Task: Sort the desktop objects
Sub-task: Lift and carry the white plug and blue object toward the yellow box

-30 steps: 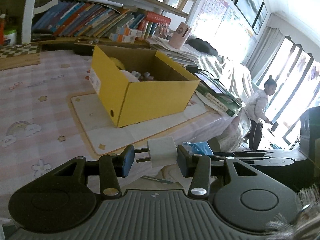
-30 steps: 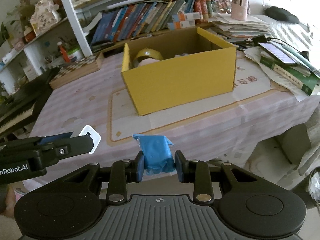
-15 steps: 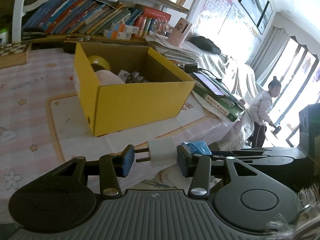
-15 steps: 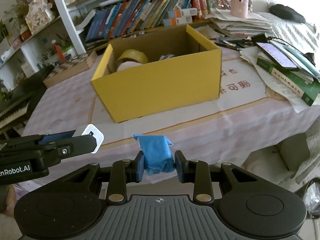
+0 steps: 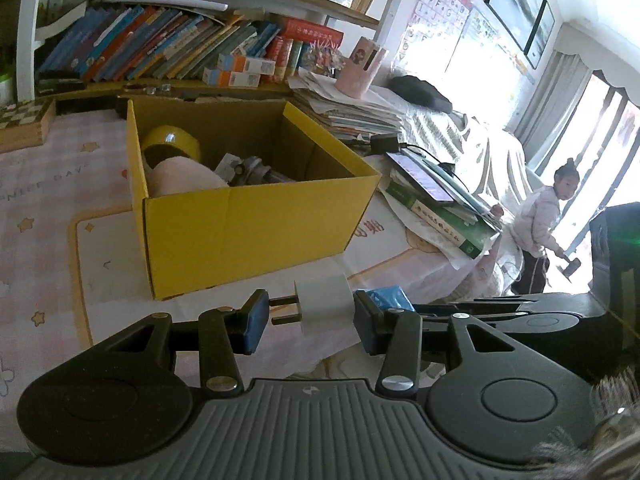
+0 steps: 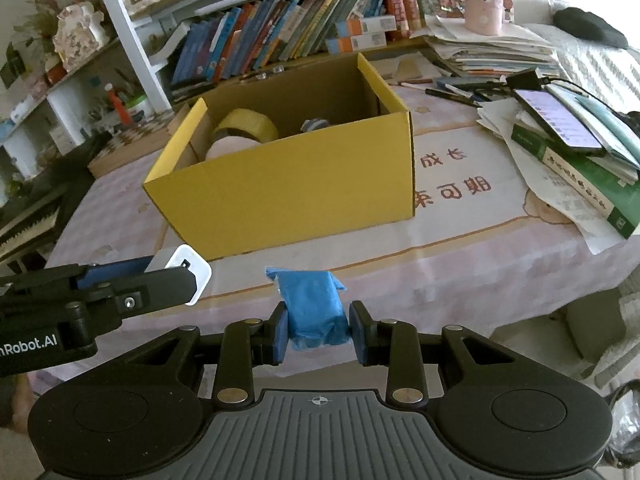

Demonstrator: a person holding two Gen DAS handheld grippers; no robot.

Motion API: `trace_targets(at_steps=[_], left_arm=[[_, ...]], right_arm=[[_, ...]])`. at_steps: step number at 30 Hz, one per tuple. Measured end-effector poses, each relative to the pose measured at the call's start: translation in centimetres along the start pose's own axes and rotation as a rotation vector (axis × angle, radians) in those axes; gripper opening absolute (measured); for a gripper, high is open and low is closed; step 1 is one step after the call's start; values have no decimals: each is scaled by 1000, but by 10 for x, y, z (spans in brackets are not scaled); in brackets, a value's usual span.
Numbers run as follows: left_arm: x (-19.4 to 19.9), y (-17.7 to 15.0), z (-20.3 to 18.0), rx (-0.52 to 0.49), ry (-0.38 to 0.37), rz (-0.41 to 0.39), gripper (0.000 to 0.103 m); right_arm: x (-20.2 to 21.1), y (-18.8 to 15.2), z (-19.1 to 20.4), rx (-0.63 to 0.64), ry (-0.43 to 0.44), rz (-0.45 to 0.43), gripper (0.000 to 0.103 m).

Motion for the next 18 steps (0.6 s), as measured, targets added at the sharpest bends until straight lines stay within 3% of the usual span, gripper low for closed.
trace_targets(at_steps=[18], left_arm=[[-2, 33, -25, -63, 54, -103, 43]], right_arm=[[-1, 29, -25, 48, 45, -84, 32]])
Point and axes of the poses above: each gripper's, at about its wrist camera, not at the fingertips, and x roughly against the way its jaws point, z to its left, y to its top, the point moved 5 cm from there along -x, roughly the way its jaws point, and after that the axes turned 14 degrees about x, right-handed, at the moved point
